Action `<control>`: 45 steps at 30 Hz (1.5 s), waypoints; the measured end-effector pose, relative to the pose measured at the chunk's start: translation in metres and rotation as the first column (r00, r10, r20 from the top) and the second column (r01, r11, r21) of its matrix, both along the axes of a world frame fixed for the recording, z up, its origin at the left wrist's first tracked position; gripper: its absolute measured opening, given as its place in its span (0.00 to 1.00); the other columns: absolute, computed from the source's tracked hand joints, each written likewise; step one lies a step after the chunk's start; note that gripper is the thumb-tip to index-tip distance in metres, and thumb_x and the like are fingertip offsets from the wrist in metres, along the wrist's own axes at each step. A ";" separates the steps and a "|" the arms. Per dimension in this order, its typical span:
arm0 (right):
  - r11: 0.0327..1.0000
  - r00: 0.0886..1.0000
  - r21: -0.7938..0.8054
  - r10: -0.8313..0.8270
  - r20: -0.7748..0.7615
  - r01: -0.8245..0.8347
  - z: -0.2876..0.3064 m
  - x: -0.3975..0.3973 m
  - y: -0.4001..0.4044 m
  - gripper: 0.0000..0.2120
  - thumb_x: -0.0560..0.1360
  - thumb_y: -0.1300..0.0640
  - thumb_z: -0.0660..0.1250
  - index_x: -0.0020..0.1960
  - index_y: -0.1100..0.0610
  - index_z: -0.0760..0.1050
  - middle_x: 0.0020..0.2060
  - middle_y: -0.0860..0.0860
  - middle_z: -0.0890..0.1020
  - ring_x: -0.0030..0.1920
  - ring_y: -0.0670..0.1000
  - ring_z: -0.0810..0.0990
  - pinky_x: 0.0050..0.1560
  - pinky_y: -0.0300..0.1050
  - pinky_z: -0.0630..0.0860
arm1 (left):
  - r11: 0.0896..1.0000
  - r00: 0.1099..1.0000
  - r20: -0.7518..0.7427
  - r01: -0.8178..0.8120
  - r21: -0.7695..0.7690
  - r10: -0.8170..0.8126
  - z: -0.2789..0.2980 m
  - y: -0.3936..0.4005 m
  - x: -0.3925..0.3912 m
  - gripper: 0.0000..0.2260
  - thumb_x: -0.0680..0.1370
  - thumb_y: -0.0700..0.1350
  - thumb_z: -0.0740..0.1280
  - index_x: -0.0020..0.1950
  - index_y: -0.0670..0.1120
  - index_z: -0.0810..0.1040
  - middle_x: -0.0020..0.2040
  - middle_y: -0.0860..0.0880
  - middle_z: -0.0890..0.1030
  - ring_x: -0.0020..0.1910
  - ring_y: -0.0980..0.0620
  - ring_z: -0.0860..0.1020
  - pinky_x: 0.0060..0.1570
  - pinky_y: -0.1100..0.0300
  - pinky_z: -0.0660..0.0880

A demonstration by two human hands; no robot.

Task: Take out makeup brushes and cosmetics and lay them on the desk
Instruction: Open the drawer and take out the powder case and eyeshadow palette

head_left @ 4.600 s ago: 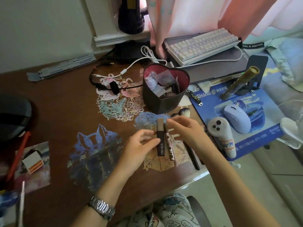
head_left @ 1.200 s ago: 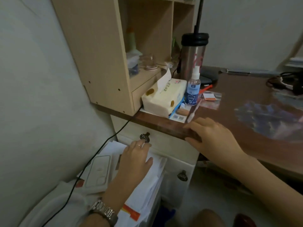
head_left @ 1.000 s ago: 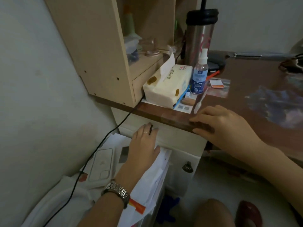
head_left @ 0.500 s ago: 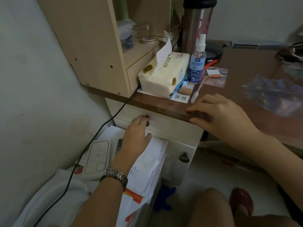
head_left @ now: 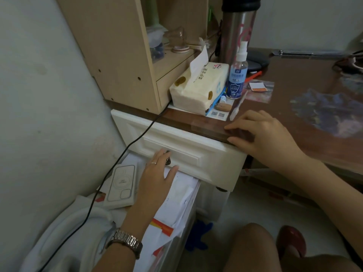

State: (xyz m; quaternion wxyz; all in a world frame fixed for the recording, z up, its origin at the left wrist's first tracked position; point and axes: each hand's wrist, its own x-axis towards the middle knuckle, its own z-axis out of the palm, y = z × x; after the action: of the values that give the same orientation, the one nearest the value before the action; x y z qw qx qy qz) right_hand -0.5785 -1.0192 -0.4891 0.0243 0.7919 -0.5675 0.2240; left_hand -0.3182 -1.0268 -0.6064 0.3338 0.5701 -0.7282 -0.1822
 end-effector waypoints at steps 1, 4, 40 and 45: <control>1.000 1.000 0.007 -0.002 0.004 0.002 0.001 0.000 0.001 0.16 0.70 0.49 0.67 0.58 0.49 0.78 0.50 0.51 0.79 0.49 0.53 0.74 0.46 0.58 0.77 | 0.999 0.999 -0.021 -0.034 -0.040 0.033 0.007 0.007 -0.003 0.20 0.78 0.53 0.61 0.69 0.50 0.69 0.70 0.50 0.71 0.68 0.52 0.68 0.67 0.52 0.67; 1.000 1.000 0.017 0.006 0.010 -0.006 0.002 -0.001 0.002 0.18 0.70 0.47 0.64 0.58 0.49 0.78 0.50 0.50 0.79 0.49 0.52 0.74 0.46 0.57 0.77 | 0.978 0.994 -0.093 -0.080 -0.191 0.063 0.038 0.020 -0.017 0.21 0.77 0.56 0.57 0.67 0.50 0.71 0.67 0.51 0.73 0.67 0.55 0.68 0.64 0.58 0.67; 0.996 0.989 -0.037 -0.086 -0.116 0.083 -0.001 0.017 0.017 0.14 0.76 0.56 0.64 0.61 0.54 0.73 0.55 0.55 0.77 0.53 0.57 0.73 0.49 0.51 0.71 | 0.989 0.971 0.236 0.072 -0.130 -0.040 0.066 0.112 0.026 0.11 0.72 0.55 0.63 0.49 0.52 0.79 0.47 0.52 0.82 0.49 0.49 0.78 0.48 0.46 0.78; 0.996 0.991 -0.031 -0.083 -0.105 0.080 -0.002 0.017 0.018 0.14 0.76 0.56 0.63 0.61 0.54 0.73 0.55 0.55 0.77 0.53 0.56 0.73 0.49 0.50 0.70 | 0.996 0.994 0.101 -0.023 -0.088 0.032 0.071 0.115 0.027 0.13 0.71 0.59 0.62 0.45 0.53 0.80 0.46 0.55 0.82 0.48 0.53 0.76 0.51 0.48 0.75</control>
State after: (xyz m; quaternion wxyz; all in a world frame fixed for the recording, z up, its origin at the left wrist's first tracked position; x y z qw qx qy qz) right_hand -0.5613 -1.0016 -0.4909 0.0742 0.7783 -0.5944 0.1882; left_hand -0.2909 -0.9117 -0.5352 0.3229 0.5738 -0.7436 -0.1161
